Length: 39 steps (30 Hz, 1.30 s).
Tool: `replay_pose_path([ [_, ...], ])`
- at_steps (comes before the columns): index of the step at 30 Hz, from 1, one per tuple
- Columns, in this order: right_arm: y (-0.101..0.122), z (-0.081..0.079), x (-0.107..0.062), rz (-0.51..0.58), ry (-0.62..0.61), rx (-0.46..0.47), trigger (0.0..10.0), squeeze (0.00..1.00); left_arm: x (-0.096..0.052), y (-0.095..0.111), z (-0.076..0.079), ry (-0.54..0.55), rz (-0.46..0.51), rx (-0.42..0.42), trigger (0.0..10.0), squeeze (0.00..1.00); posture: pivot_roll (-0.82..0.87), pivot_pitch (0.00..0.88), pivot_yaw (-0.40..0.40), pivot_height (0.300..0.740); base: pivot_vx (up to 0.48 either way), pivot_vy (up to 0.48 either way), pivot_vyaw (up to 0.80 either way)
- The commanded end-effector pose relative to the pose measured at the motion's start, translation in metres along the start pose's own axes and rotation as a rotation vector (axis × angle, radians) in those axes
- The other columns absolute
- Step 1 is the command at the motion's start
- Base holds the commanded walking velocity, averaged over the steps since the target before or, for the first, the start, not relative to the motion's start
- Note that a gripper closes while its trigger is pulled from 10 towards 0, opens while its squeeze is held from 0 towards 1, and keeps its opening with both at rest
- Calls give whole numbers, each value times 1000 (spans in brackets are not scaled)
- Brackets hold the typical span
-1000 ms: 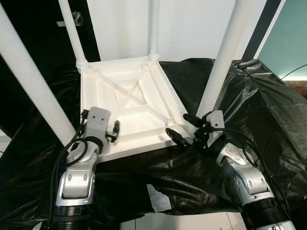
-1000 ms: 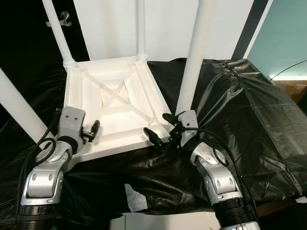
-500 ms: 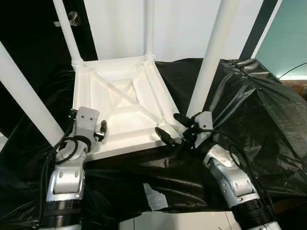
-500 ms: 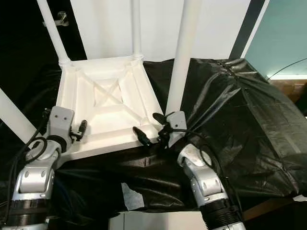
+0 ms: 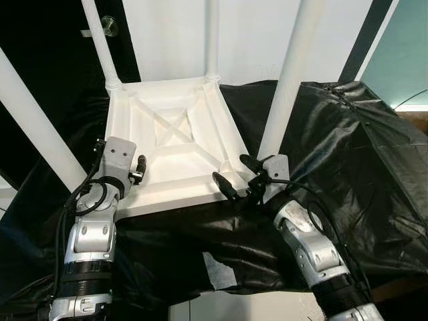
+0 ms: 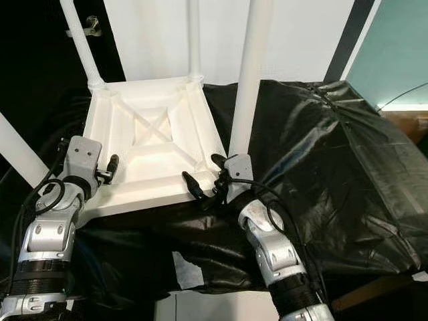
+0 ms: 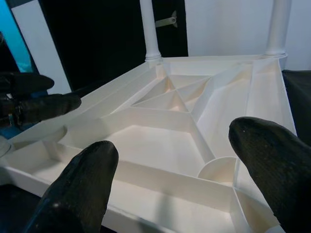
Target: Building children table
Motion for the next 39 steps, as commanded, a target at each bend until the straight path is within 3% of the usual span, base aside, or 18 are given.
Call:
replay_pose_path([
  [1, -8, 19, -6, -37, -58, 6, 10000, 906, -2, -2, -24, 198, -3, 17, 10000, 0, 21, 0, -10, 740, 0, 0, 0],
  [3, -6, 16, 6, -32, 18, 1, 10000, 898, -1, 0, -19, 184, 11, 15, 10000, 0, 27, 0, -13, 740, 0, 0, 0],
  [17, -13, 9, 32, -72, 245, 18, 10000, 886, 1, 2, -13, 161, 22, -9, 10000, 0, 44, 0, -24, 740, 0, 0, 0],
  [23, -7, 23, 43, -60, 205, 49, 10000, 886, 3, 3, -13, 166, 26, -3, 10000, 0, 44, 0, -20, 740, 0, 0, 0],
  [32, -7, 37, 45, -63, 207, 36, 10000, 890, 9, 8, -14, 179, 31, -1, 10000, 0, 41, 0, -14, 740, 0, 0, 0],
  [39, -1, 60, 41, -15, 40, -8, 10000, 867, 9, 6, -22, 215, 16, 17, 10000, 0, 49, 0, -18, 740, 0, 0, 0],
])
Point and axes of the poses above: a point about 5 cm out from each wrist's last joint towards the gripper, its own x axis pointing out of the wrist towards the gripper, its own y axis along the axis of the wrist's last joint, z = x × y, the point moved 2 cm from there along x, pointing out of the wrist towards the gripper, and after that the axes turned 7 degrees about -x, right-handed, at the moved point
